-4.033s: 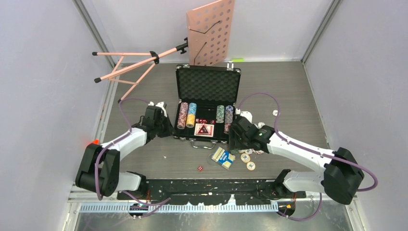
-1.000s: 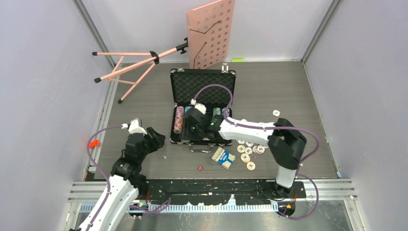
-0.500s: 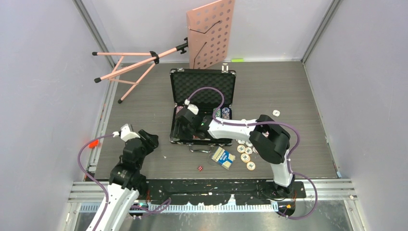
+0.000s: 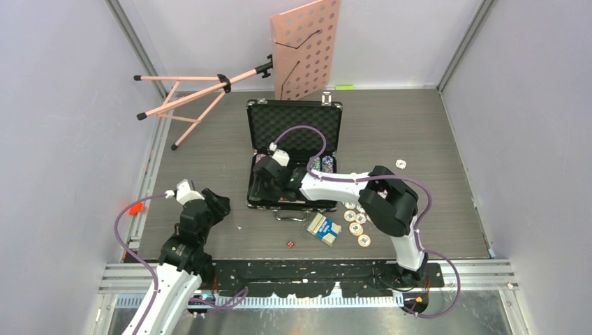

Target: Pack up texas hold em set

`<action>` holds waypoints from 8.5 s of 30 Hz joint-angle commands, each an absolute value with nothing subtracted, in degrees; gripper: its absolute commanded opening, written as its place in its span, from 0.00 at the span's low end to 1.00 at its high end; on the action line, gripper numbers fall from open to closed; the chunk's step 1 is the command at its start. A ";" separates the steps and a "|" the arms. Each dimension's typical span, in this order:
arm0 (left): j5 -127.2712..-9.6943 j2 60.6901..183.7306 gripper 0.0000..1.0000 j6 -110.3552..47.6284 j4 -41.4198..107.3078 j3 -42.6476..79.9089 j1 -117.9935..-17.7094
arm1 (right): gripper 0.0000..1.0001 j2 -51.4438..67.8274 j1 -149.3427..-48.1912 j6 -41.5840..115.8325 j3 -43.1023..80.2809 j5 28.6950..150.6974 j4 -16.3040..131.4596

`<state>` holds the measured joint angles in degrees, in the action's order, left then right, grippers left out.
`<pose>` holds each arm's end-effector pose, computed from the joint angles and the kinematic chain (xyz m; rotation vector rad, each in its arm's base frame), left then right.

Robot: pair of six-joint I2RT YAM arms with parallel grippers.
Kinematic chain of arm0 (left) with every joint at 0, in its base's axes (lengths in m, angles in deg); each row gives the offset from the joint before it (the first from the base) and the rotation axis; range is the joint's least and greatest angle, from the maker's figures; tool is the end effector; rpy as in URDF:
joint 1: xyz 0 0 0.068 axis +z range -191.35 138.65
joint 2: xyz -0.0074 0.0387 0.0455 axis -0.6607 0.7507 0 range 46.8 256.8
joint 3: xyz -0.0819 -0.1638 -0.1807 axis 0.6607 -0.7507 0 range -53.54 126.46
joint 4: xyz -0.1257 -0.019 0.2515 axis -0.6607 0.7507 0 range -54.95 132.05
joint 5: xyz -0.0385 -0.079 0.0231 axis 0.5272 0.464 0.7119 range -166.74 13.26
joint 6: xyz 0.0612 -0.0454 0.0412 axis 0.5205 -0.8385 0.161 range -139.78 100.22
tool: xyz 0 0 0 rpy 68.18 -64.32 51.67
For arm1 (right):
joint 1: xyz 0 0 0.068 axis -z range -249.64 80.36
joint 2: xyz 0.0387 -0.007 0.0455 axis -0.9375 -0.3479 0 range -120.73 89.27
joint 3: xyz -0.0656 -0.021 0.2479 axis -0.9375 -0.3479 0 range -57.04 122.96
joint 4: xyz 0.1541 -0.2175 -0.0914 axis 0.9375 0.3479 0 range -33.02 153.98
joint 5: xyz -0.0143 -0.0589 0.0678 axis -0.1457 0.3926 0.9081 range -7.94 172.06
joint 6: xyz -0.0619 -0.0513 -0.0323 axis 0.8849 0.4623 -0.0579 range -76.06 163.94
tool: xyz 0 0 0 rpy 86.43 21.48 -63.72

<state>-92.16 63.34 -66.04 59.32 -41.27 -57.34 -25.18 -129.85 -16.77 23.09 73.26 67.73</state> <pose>0.1811 -0.0307 0.1535 -0.7000 1.9513 -0.3955 0.2499 0.4129 0.1325 0.0906 2.5089 0.8078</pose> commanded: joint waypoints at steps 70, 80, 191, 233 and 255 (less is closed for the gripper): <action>-63.04 70.62 0.55 -54.68 47.01 -40.71 -57.08 | 0.98 38.22 -128.87 -36.18 -20.48 49.51 112.87; -62.13 70.61 0.55 -54.51 46.39 -40.88 -57.08 | 0.97 30.56 -128.93 -34.39 -21.26 58.76 99.13; -59.94 74.20 0.93 -51.53 43.17 -40.09 -64.47 | 0.54 -27.40 -112.18 80.01 43.70 90.90 96.34; -60.99 74.40 0.94 -51.36 44.04 -39.67 -64.49 | 0.85 -24.84 -113.83 36.90 43.60 74.40 79.07; -61.15 73.92 0.94 -51.39 44.28 -39.74 -64.47 | 0.45 -29.72 -118.61 29.32 31.91 58.24 64.05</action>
<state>-61.13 74.53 -52.27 46.05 -40.59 -64.33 -29.66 -117.69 32.06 34.31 60.08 67.29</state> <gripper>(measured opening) 0.938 0.462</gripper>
